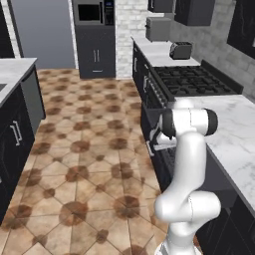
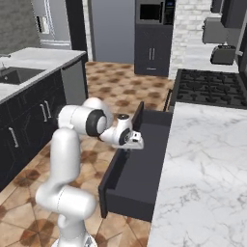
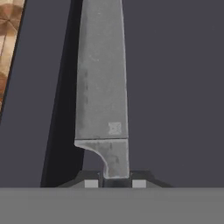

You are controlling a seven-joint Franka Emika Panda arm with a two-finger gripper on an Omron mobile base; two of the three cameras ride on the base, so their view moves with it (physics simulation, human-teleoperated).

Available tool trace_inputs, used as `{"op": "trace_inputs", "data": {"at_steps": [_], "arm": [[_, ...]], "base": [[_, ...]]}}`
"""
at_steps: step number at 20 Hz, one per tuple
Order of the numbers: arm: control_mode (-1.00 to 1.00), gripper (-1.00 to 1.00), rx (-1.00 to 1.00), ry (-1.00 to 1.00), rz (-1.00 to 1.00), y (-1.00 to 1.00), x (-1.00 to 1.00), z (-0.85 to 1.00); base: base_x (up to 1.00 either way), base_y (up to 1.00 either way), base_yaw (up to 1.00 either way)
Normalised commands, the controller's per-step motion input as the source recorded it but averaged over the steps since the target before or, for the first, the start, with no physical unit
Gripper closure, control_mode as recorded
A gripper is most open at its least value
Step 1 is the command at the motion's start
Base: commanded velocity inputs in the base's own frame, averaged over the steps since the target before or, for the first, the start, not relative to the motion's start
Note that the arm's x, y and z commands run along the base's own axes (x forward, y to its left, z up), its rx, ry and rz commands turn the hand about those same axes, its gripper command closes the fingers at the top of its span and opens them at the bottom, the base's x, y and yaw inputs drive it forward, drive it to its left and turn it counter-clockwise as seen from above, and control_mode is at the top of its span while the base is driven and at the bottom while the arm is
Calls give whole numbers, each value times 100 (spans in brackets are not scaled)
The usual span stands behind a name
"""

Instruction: Pick up the metallic utensils from the counter and place them in the open drawer. Make sure not to pick up any wooden utensils.

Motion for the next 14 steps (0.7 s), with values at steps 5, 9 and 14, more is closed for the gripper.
{"op": "trace_inputs", "data": {"at_steps": [5, 9, 14], "arm": [[-100, 100, 0, 1, -1, 100, -1, -77], [-100, 100, -1, 3, -2, 100, 0, -77], [-100, 100, -1, 12, -4, 95, 0, -46]], "base": [[0, 0, 0], [0, 0, 0], [0, 0, 0]]}}
